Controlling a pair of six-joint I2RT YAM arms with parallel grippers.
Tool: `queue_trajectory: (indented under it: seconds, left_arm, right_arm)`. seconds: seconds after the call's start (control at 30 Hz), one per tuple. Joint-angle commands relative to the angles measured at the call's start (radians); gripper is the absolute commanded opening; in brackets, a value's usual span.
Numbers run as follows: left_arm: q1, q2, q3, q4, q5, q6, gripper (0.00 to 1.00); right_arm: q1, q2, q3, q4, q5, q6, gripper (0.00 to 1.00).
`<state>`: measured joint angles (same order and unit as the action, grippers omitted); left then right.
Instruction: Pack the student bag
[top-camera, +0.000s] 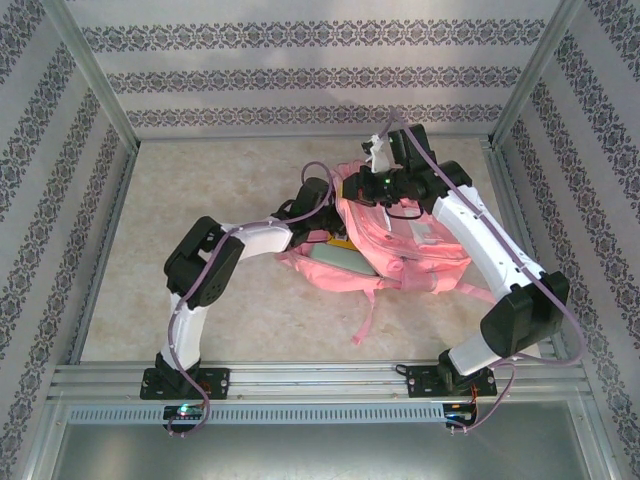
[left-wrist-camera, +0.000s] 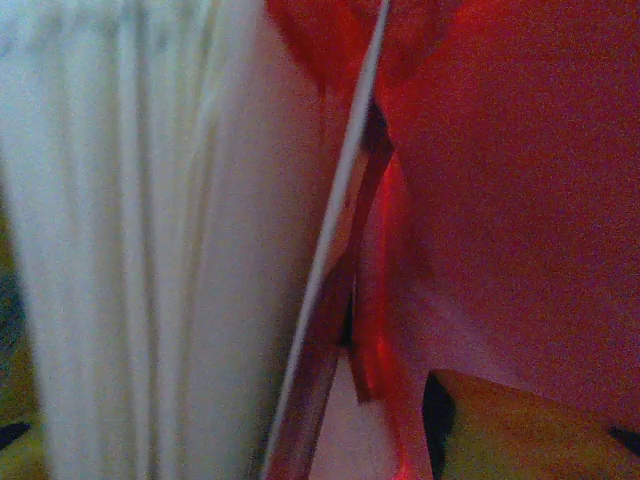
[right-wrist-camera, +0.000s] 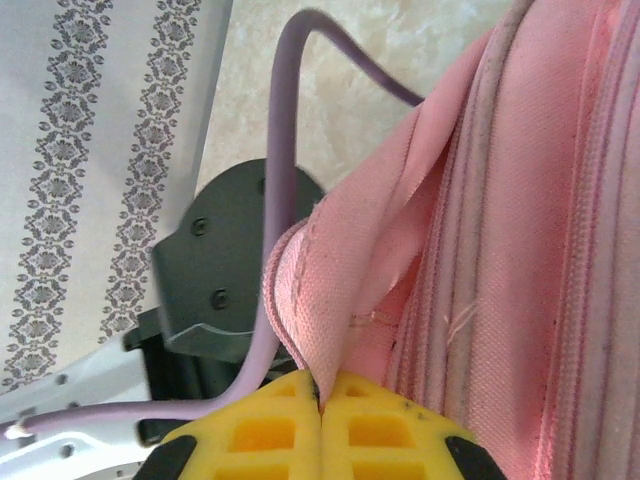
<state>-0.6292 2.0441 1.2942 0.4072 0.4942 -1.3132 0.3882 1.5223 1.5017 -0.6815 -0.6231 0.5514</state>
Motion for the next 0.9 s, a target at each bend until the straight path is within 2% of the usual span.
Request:
queue_trajectory:
  seconds: [0.0,0.27,0.43,0.6,0.63,0.73,0.87]
  left_arm:
    - [0.026,-0.129,-0.092,-0.027,0.042,0.041,0.62]
    - [0.119,-0.341,-0.25,-0.105,0.09,0.103,0.66]
    - [0.211,-0.477,-0.353,-0.22,0.081,0.121,0.63]
    - [0.306,-0.573,-0.421,-0.318,0.075,0.141,0.6]
    - [0.318,-0.587,-0.421,-0.339,0.075,0.151,0.6]
    - [0.337,-0.611,-0.395,-0.425,0.067,0.205,0.6]
    - [0.338,-0.61,-0.337,-0.53,0.055,0.28,0.61]
  right_arm:
    - [-0.012,-0.077,-0.044,0.088,-0.066,-0.008,0.0]
    - [-0.006,-0.121,-0.154,0.13,-0.017,0.008,0.0]
    - [0.021,-0.131,-0.202,0.137,0.03,-0.002,0.0]
    - [0.102,-0.091,-0.255,0.127,0.099,-0.028,0.0]
    - [0.131,-0.072,-0.253,0.117,0.118,-0.04,0.03]
    - [0.175,-0.04,-0.245,0.113,0.171,-0.044,0.27]
    - [0.168,-0.071,-0.234,0.125,0.231,-0.03,0.4]
